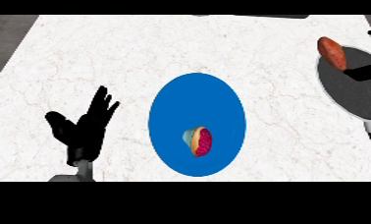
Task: Pick the sweet potato from the plate and place it in the pan
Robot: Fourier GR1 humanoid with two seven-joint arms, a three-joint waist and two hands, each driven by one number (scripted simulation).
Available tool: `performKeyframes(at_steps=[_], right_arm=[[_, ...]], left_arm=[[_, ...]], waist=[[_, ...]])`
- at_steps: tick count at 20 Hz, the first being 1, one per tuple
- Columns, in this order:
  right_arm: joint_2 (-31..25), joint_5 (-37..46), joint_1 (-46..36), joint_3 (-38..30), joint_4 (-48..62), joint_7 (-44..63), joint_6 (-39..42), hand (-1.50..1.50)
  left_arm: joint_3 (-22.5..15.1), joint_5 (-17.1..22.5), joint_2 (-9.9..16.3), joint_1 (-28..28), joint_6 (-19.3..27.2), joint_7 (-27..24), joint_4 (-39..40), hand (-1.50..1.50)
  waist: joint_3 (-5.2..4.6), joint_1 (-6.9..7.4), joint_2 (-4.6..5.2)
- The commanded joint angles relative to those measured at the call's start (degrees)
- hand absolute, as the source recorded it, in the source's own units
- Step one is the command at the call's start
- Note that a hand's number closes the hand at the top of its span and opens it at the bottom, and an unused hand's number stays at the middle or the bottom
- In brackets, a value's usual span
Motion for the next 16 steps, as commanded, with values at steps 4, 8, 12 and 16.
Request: performKeyframes(at_steps=[4,8,12,16], right_arm=[[1.8,-10.7,-2.9,-8.9,3.0,-13.0,0.8,-1.5],[0.8,-20.1,-5.0,-16.8,3.7,-18.2,7.8,-1.5],[-3.7,-26.6,-4.7,-22.7,6.0,-21.1,17.1,-1.5],[-7.6,-30.8,-0.9,-26.0,8.7,-25.0,28.7,-1.5]], left_arm=[[-0.1,-0.2,-1.3,-0.5,1.2,0.4,1.3,0.0],[1.0,0.2,-0.1,1.4,0.3,-0.4,2.0,0.0],[1.9,1.3,1.1,1.9,-1.3,-0.3,1.4,0.0],[1.9,0.4,0.4,2.0,-0.3,-1.6,3.0,0.0]], waist=[[0.12,-0.4,0.14],[0.03,-1.13,-0.21],[-0.05,-1.85,-0.43],[-0.14,-3.04,-0.61]])
